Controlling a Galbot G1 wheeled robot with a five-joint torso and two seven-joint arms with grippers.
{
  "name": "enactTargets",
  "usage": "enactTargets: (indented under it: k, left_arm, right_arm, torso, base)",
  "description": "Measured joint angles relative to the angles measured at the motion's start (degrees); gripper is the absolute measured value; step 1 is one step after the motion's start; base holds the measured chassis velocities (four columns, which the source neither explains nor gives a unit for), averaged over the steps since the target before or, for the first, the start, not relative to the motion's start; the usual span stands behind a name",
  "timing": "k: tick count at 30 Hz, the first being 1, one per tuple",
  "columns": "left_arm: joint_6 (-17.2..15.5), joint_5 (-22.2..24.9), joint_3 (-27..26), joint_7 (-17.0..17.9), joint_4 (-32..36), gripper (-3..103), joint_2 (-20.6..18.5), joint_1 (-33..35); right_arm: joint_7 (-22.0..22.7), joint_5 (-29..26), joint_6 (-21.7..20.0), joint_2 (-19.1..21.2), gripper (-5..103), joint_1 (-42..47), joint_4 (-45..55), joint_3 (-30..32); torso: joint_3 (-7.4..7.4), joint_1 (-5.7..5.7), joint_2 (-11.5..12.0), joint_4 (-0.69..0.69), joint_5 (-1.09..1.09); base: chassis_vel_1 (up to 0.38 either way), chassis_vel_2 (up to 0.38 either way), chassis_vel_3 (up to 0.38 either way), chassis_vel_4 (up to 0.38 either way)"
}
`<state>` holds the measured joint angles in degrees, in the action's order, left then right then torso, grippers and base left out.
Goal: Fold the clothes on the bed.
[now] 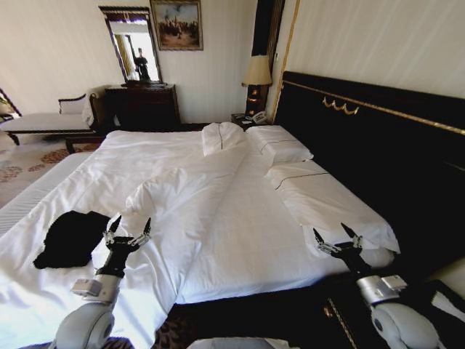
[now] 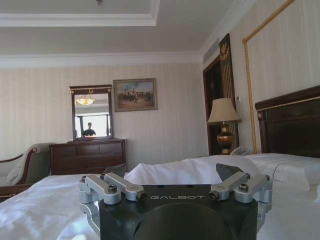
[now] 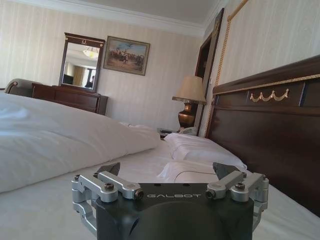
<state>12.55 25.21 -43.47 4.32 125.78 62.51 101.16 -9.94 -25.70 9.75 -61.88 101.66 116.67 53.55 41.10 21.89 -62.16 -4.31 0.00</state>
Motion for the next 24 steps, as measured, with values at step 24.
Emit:
enactTargets:
  k: [24]
  left_arm:
    - [-0.02,0.35,0.2,0.0,-0.77,100,0.14,-0.72]
  right_arm:
    - [0.12,-0.25,0.03,-0.18,100,-0.3,-0.74,-0.14]
  torso:
    - [0.0,0.0,0.0,-0.01,0.01]
  base:
    - [0.103,0.106,-0.1,-0.107]
